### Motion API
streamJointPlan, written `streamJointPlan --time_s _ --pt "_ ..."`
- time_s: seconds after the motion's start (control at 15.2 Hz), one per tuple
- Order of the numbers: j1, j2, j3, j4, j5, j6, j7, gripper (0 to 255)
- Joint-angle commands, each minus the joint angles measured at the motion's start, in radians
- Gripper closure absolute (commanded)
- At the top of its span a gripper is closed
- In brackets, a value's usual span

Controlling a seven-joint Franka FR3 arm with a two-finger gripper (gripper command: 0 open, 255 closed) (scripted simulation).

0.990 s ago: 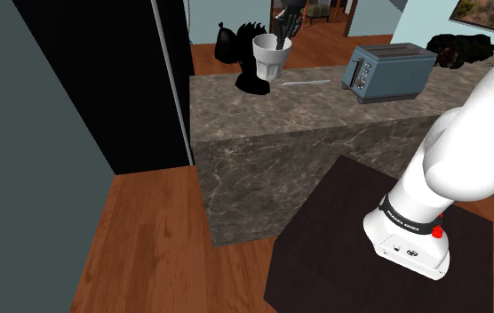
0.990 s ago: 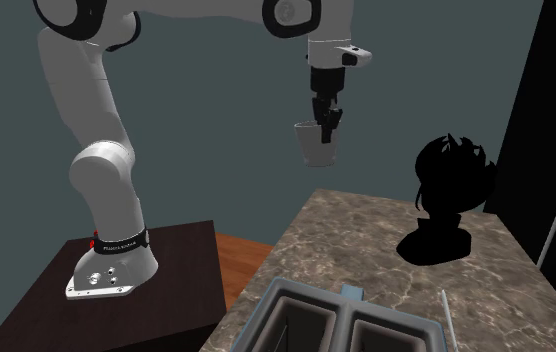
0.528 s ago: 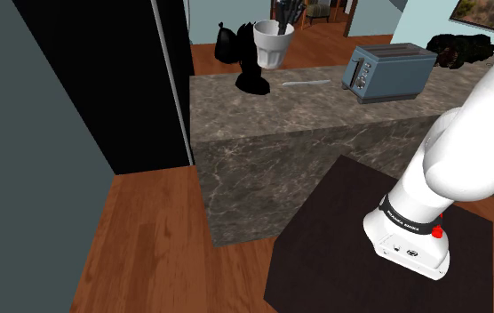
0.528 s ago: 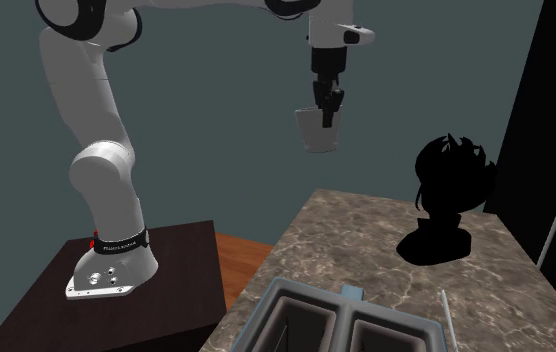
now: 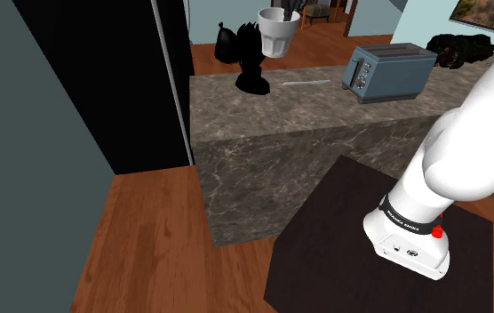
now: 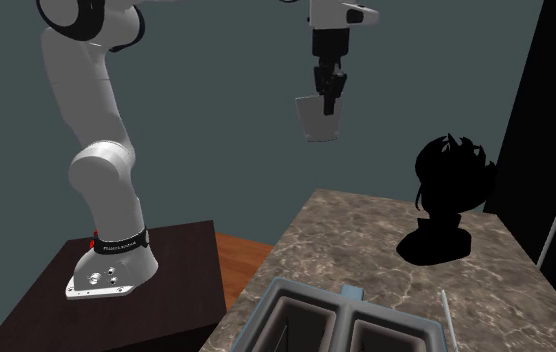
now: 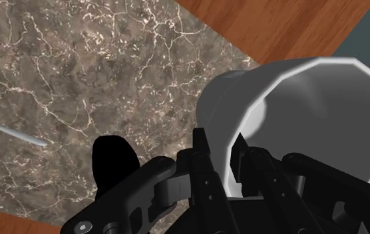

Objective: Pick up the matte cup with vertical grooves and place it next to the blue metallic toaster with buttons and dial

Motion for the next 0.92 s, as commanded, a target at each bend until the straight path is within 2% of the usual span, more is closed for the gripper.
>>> streamJointPlan --time_s 0.0,0.53,0.86 --pt "-0.020 0.019 -0.025 0.023 0.007 -0.013 -0.045 255" --pt "-0.129 0.127 -0.138 0.149 0.057 -0.084 -0.257 255" --pt "-0.224 0.242 -0.200 0.282 0.119 -0.148 -0.394 255"
